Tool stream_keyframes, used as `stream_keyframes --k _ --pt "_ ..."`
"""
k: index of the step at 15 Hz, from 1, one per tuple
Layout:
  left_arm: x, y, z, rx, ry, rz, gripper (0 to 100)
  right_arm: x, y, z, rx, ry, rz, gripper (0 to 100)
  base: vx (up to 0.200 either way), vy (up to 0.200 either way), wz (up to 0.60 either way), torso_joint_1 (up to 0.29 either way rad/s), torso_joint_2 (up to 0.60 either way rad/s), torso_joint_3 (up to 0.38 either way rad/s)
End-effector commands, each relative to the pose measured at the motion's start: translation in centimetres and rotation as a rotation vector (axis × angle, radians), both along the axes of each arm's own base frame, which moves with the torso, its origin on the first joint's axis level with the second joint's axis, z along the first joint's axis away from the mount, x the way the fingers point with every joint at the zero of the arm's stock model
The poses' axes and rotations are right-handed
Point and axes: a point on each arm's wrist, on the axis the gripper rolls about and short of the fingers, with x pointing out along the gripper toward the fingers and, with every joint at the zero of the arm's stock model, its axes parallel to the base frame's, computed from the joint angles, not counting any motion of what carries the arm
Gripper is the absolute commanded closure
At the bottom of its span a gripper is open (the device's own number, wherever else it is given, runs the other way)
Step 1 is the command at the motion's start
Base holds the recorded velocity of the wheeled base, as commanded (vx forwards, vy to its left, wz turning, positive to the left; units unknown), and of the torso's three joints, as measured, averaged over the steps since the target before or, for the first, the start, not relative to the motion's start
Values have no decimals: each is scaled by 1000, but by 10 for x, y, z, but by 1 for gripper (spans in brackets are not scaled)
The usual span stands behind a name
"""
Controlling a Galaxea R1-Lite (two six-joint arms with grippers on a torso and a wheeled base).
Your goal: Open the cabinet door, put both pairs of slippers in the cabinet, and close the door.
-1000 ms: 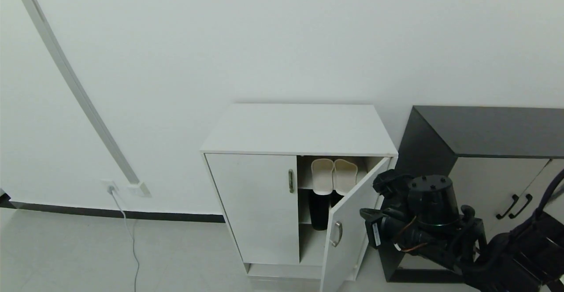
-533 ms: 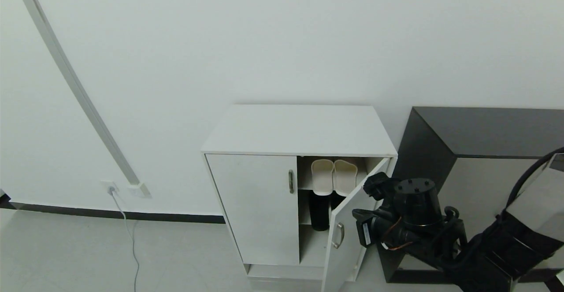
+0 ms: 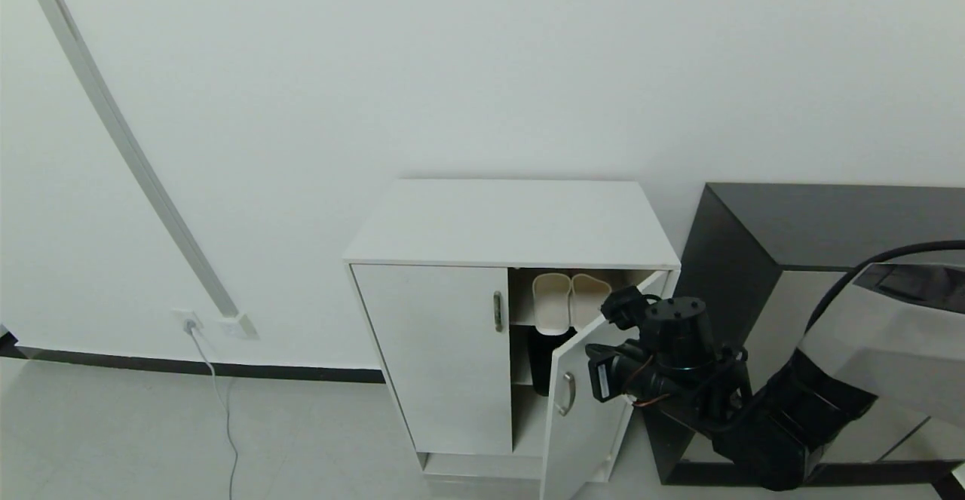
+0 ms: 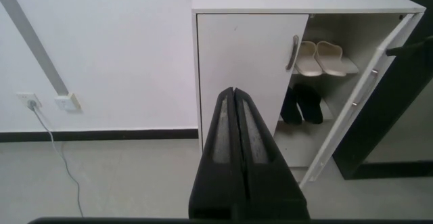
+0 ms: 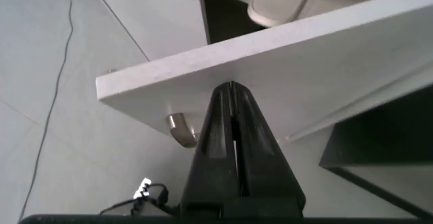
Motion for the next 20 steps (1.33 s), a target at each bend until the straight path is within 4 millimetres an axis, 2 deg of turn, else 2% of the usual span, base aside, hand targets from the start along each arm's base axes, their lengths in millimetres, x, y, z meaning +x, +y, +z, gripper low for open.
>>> stream_keyframes --k 1,8,20 --pt "0 0 0 0 0 2 100 12 8 -13 -7 7 0 100 0 0 0 0 0 0" --pt "0 0 0 0 0 0 100 43 25 -22 17 -38 -11 100 0 0 0 0 0 0" --pt "0 0 0 -2 0 1 100 95 34 -27 56 -100 -60 100 0 0 0 0 0 0"
